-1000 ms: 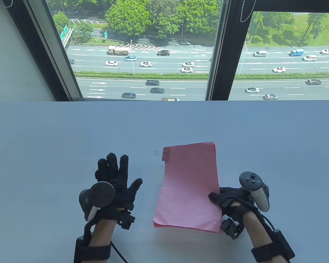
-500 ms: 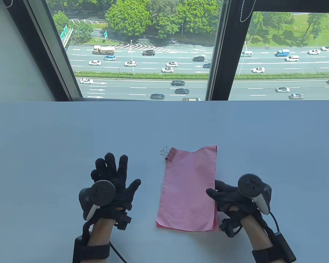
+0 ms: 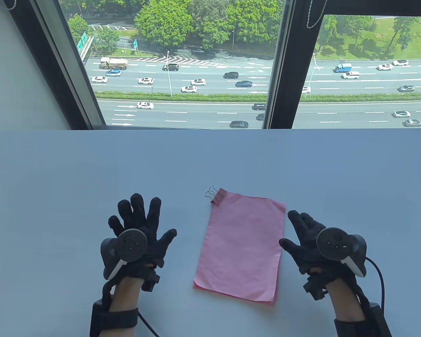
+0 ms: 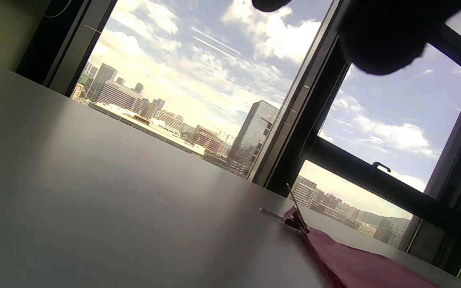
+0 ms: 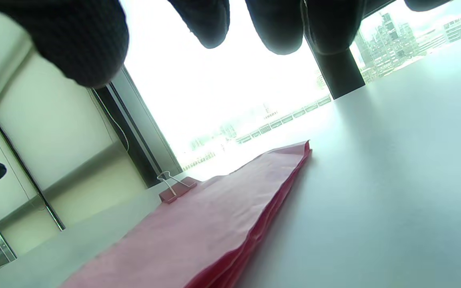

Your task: Clip paper with binder clip (Left hand to clip)

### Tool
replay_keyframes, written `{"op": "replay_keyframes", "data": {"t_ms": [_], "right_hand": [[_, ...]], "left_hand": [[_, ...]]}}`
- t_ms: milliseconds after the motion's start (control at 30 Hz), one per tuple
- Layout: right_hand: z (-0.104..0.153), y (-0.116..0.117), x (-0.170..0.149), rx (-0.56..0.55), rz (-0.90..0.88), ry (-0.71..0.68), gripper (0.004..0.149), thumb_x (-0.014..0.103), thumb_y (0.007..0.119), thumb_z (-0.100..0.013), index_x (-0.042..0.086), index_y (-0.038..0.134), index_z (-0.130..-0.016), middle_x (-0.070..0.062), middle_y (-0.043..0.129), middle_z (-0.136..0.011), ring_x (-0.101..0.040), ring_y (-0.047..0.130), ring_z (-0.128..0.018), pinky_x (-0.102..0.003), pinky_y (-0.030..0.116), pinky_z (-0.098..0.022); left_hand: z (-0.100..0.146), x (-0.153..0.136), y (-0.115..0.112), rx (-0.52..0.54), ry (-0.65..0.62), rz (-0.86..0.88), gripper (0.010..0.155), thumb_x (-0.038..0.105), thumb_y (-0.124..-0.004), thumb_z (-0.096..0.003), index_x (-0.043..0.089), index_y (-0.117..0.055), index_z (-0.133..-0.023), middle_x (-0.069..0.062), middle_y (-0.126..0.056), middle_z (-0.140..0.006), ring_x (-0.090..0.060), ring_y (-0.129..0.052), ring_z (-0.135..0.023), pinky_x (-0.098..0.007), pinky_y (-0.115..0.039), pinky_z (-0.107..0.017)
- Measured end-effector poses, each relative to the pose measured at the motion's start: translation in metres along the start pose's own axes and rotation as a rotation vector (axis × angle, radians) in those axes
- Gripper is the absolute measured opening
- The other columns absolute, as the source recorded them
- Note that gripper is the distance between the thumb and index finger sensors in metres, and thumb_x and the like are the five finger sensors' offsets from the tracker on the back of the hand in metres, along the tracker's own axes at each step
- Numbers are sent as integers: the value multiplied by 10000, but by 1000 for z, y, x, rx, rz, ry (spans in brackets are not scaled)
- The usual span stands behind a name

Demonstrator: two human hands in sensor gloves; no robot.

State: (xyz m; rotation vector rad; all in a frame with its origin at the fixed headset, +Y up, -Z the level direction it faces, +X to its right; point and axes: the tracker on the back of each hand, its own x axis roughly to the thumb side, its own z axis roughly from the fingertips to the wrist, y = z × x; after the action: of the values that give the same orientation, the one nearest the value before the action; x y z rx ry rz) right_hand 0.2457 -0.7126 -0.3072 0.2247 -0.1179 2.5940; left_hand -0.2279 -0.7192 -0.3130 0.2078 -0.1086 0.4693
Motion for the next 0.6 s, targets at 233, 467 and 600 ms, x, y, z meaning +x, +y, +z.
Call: {"op": "replay_keyframes", "data": {"t_ms": [233,467,600], "right_hand": [[2,-13,-10,-80,61,21,852,630,782,-431,308,394,-1118,-91,57,-1126,-446,-53,-954,-713,59,-586],[2,-16,-32,-101,35,91,857,637,779,-436,301,386,-1119,-105,58,-1123,-448,-61,-943,-710,58,-577],[1,-13,-38,-90,-2,111,858,631,782,-434,293,389,-1118,-121,70,-1124,-453,-50,-945,-711,62,-577]], "left_hand": [[1,-1,6,-2,34,-69,886,675,-734,-445,397,-282,-1155,-26,-19,-1189,-282,182,-959,-545,129,-544],[2,-14,7,-43,101,-47,883,676,-732,-446,395,-297,-1160,-32,-30,-1195,-285,177,-964,-550,128,-541],[0,-20,5,-56,122,-33,879,675,-730,-446,397,-297,-1159,-34,-33,-1195,-283,174,-966,-551,124,-544]]}}
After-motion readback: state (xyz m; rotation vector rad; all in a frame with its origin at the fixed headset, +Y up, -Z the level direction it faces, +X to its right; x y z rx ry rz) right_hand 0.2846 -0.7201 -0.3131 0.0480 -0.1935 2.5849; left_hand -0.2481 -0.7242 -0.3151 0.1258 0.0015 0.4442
